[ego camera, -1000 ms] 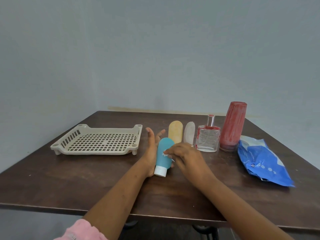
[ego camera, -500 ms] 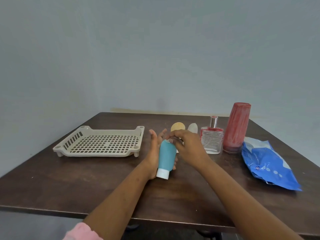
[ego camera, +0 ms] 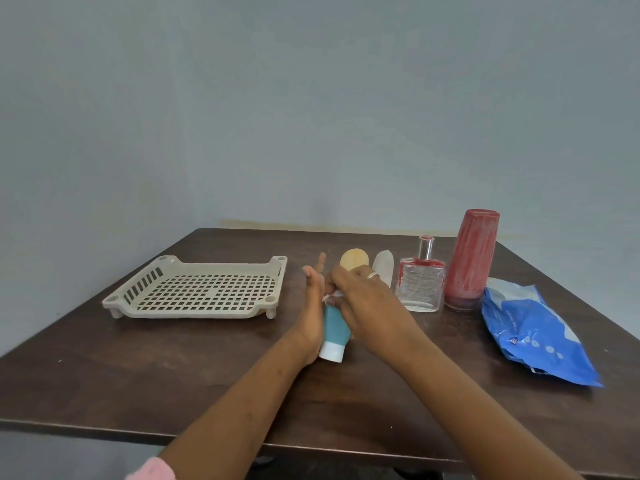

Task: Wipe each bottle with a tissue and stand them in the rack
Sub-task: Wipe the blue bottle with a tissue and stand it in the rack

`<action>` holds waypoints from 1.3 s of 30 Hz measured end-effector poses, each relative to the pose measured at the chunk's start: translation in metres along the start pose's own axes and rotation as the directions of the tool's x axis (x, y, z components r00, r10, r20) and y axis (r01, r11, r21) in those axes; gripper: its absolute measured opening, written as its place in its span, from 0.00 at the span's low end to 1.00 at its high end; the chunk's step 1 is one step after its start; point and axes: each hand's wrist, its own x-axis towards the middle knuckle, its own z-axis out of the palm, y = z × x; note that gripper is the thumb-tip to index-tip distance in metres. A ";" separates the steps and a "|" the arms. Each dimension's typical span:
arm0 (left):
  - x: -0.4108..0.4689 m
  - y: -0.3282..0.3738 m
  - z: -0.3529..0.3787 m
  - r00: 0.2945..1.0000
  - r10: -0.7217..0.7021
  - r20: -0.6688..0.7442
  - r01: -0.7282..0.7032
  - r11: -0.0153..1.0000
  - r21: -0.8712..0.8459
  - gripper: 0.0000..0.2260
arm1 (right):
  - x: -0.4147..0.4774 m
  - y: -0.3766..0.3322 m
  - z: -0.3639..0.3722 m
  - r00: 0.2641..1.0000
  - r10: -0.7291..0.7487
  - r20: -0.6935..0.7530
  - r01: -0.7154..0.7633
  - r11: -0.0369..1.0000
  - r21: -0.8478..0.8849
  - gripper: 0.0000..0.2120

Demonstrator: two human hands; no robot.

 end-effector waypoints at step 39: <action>0.002 -0.002 -0.012 0.985 -0.169 -0.044 0.167 0.985 -0.046 0.48 | -0.025 -0.011 0.028 0.992 -0.125 0.000 0.120 0.958 -0.259 0.23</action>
